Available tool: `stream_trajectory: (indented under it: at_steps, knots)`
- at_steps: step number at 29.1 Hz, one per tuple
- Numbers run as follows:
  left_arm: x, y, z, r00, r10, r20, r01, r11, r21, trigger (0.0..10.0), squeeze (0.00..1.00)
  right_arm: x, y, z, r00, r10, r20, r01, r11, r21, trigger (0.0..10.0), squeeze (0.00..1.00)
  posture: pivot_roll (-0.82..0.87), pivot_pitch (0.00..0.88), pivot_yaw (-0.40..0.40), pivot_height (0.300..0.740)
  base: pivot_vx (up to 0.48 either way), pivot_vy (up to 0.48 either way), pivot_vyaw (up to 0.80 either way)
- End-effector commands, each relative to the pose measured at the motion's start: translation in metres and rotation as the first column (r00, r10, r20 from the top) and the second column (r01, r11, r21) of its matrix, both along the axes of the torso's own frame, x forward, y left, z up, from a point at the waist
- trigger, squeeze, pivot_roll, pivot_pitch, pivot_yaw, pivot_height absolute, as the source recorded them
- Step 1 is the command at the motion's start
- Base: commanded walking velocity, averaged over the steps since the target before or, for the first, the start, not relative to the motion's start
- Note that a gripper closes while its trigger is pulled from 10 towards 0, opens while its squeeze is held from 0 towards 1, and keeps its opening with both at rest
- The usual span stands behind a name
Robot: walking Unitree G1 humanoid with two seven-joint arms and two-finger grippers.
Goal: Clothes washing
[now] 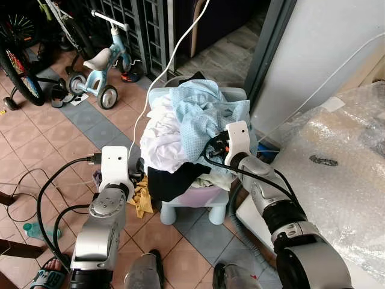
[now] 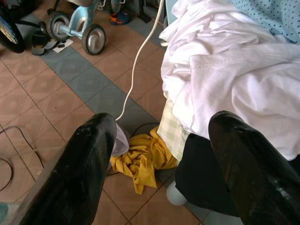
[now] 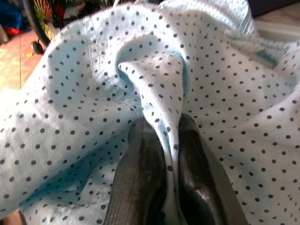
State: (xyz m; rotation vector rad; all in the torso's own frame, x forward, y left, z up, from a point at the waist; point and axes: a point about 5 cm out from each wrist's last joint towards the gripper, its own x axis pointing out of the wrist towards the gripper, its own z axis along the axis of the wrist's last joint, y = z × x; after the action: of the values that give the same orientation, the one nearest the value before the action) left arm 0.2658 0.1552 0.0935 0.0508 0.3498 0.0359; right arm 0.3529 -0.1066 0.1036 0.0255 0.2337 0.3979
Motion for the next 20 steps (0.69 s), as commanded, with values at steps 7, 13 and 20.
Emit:
stream_trajectory:
  at_steps: [7,13,20]
  knots:
    - [-0.005,-0.012,-0.002,0.997,-0.060,0.056,0.062,0.997,-0.040,10.0,0.00,-0.015,-0.016,0.024,0.987,-0.063,0.146,0.051,0.995,0.085,0.0,0.00,0.02,0.046,0.020,0.740,0.000,0.000,0.00]
    - [-0.001,-0.018,-0.005,0.995,-0.062,0.084,0.067,0.996,-0.061,10.0,0.00,-0.019,-0.029,0.056,0.918,-0.268,0.293,0.213,0.955,0.206,0.0,0.00,0.01,0.007,0.005,0.740,0.000,0.000,0.00]
    - [0.018,-0.027,0.005,0.988,-0.080,0.132,0.088,0.994,-0.057,10.0,0.00,-0.017,-0.025,0.087,0.848,-0.339,0.409,0.262,0.937,0.232,0.0,0.00,-0.01,0.023,0.024,0.740,-0.037,0.000,0.00]
